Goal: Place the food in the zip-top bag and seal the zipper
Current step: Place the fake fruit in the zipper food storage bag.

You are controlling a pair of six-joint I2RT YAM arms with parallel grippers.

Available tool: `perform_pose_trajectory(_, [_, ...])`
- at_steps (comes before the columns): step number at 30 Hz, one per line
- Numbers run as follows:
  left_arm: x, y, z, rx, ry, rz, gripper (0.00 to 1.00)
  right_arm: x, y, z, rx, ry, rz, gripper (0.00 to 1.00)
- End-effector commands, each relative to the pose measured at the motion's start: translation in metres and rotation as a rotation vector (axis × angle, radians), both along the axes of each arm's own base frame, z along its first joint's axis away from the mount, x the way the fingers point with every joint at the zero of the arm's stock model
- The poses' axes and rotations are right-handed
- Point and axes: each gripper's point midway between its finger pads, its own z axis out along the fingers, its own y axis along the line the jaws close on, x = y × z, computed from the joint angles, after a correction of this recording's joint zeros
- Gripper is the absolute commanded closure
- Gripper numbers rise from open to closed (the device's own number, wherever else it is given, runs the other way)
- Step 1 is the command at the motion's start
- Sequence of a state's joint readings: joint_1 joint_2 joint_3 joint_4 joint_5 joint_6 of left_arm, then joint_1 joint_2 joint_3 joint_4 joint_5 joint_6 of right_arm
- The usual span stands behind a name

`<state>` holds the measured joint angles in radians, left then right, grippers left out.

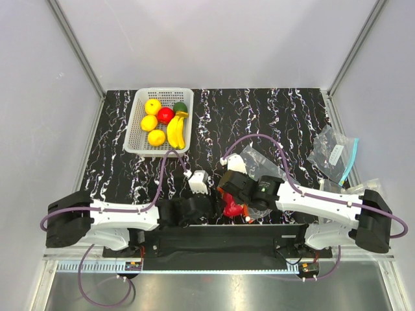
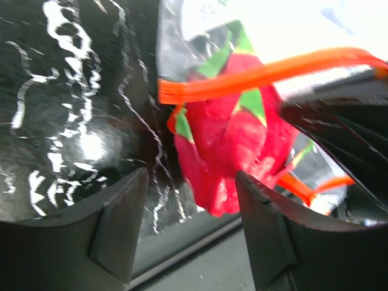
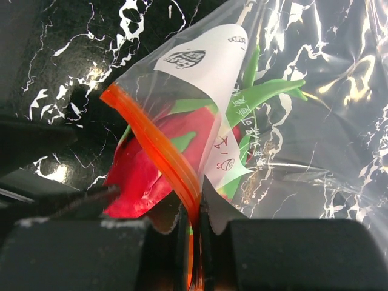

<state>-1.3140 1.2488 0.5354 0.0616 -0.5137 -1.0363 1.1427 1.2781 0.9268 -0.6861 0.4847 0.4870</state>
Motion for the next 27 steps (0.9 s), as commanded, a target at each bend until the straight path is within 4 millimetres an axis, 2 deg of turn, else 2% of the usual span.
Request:
perform_pose_trajectory(1, [0.023,0.003,0.018,-0.033,-0.093,0.112,0.38,0.001,0.01,0.021,0.083,-0.026,-0.007,0.87])
perform_pose_trajectory(7, [0.029,0.019,0.021,-0.091,-0.105,0.162,0.38,0.0,0.01,0.017,0.076,-0.021,0.0,0.87])
perform_pose_trajectory(12, [0.038,0.02,0.03,-0.135,-0.119,0.144,0.41,0.0,0.011,0.018,0.082,-0.022,0.004,0.87])
perform_pose_trajectory(18, [0.044,0.003,0.035,-0.138,-0.131,0.084,0.46,0.001,0.013,0.02,0.085,-0.025,0.01,0.88])
perform_pose_trajectory(22, [0.046,-0.009,0.023,-0.124,-0.103,0.042,0.48,0.0,0.014,0.021,0.086,-0.025,0.02,0.88])
perform_pose_trajectory(27, [0.052,-0.018,0.019,-0.124,-0.098,0.035,0.48,-0.001,0.013,0.021,0.086,-0.025,0.028,0.88])
